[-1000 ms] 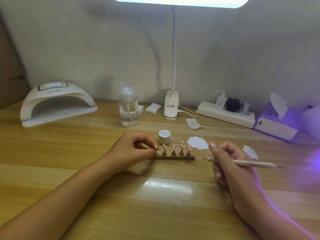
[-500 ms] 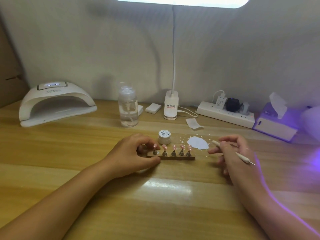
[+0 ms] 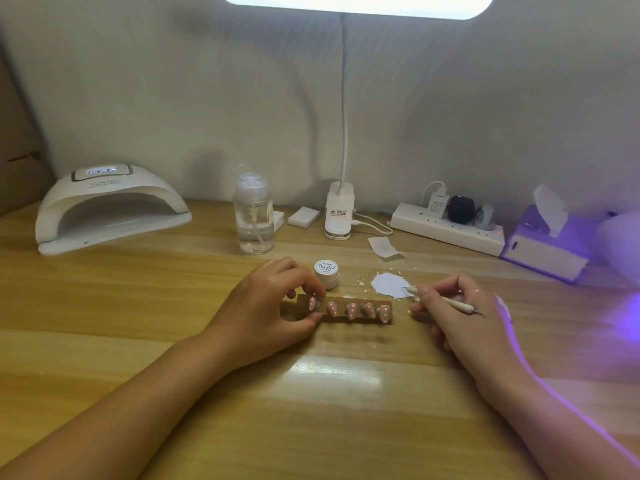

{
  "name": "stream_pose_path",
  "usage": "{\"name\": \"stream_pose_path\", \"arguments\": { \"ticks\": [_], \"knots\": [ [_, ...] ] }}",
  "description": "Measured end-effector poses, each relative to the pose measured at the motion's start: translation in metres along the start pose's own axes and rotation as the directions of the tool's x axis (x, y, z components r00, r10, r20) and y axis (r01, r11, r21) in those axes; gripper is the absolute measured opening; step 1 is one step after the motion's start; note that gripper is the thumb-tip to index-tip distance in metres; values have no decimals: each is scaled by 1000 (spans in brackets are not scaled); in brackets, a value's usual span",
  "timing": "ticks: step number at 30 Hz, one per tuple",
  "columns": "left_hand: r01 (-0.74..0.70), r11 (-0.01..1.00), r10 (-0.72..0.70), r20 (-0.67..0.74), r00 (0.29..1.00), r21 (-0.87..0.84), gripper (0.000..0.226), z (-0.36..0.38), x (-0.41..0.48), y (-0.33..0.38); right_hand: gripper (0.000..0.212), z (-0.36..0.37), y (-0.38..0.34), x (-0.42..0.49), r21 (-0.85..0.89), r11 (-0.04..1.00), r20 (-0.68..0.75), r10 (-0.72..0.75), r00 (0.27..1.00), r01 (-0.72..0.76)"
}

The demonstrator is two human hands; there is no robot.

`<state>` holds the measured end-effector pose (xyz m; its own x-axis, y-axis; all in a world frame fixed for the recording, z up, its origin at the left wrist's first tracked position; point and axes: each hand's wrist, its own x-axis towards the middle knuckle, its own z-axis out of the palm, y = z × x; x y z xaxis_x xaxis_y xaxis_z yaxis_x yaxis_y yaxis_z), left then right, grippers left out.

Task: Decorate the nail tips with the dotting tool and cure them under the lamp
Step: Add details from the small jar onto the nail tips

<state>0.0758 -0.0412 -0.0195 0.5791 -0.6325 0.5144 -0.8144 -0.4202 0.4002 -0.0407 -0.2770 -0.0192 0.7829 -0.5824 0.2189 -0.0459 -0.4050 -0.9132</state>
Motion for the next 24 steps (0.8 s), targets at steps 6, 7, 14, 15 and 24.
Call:
{"name": "stream_pose_path", "arguments": {
  "ticks": [6,7,14,15,24],
  "knots": [
    [-22,1000,22,2,1000,19,21,0,-1,2,9,1,-4,0,134,991,-71,33,997,-24],
    [-25,999,25,1,1000,25,22,0,-1,3,6,1,-6,-1,172,985,-73,36,997,-23],
    [-43,995,44,-5,999,88,25,0,-2,5,13,7,-16,-18,474,878,-25,90,996,-67],
    [-46,994,47,-6,999,95,25,0,-2,6,14,10,-16,-22,489,868,-20,102,995,-79],
    [-55,994,54,16,998,94,23,1,-2,5,20,15,-18,-24,383,920,59,69,996,-86]
  ]
}}
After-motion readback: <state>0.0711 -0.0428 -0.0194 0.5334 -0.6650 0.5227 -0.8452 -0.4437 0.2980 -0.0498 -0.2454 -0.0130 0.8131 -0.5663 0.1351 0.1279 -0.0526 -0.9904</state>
